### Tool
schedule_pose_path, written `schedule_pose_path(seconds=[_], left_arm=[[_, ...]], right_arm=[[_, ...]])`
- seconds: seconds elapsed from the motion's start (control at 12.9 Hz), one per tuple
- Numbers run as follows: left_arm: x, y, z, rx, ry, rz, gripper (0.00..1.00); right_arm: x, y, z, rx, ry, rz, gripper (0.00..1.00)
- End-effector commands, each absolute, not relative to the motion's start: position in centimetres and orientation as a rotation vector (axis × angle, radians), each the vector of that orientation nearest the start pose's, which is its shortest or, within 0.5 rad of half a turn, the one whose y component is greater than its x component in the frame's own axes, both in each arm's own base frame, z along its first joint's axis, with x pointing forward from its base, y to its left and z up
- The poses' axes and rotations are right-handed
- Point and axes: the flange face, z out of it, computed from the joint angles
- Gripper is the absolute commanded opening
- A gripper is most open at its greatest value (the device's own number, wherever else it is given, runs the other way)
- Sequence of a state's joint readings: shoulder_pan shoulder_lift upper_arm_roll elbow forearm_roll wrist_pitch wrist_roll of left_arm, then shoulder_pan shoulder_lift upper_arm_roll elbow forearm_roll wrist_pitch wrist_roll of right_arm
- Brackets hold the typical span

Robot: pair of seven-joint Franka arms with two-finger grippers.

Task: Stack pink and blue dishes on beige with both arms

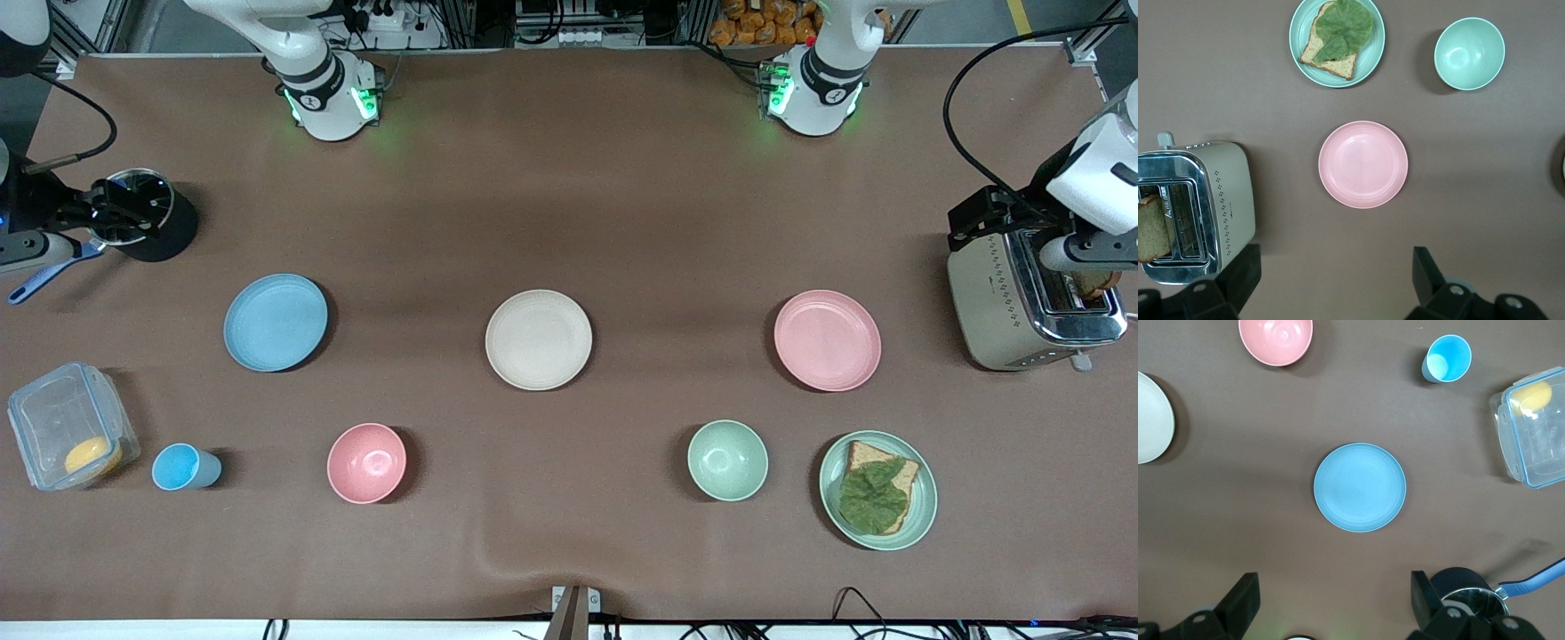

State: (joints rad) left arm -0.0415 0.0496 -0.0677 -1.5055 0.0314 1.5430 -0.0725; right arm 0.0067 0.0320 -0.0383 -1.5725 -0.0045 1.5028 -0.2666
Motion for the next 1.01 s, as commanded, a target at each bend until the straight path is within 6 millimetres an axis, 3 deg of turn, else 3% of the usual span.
schedule_pose_path(seconds=[0.0, 0.16, 0.54, 0.93], left_arm=[[55.5, -5.8, 63.1, -3.133, 0.045, 0.028, 1.00], [55.8, -5.3, 64.4, -3.135, 0.021, -0.013, 1.00], [56.4, -5.3, 63.3, -3.131, 0.018, 0.025, 1.00], [56.6, -6.1, 60.7, -3.116, -0.074, 0.105, 1.00]], right_arm=[[55.6, -1.8, 60.5, -3.104, -0.378, 0.155, 1.00], [55.6, -1.8, 60.5, -3.104, -0.378, 0.155, 1.00], [55.6, -2.1, 60.5, -3.105, -0.368, 0.158, 1.00], [55.6, -2.6, 60.4, -3.106, -0.354, 0.160, 1.00]])
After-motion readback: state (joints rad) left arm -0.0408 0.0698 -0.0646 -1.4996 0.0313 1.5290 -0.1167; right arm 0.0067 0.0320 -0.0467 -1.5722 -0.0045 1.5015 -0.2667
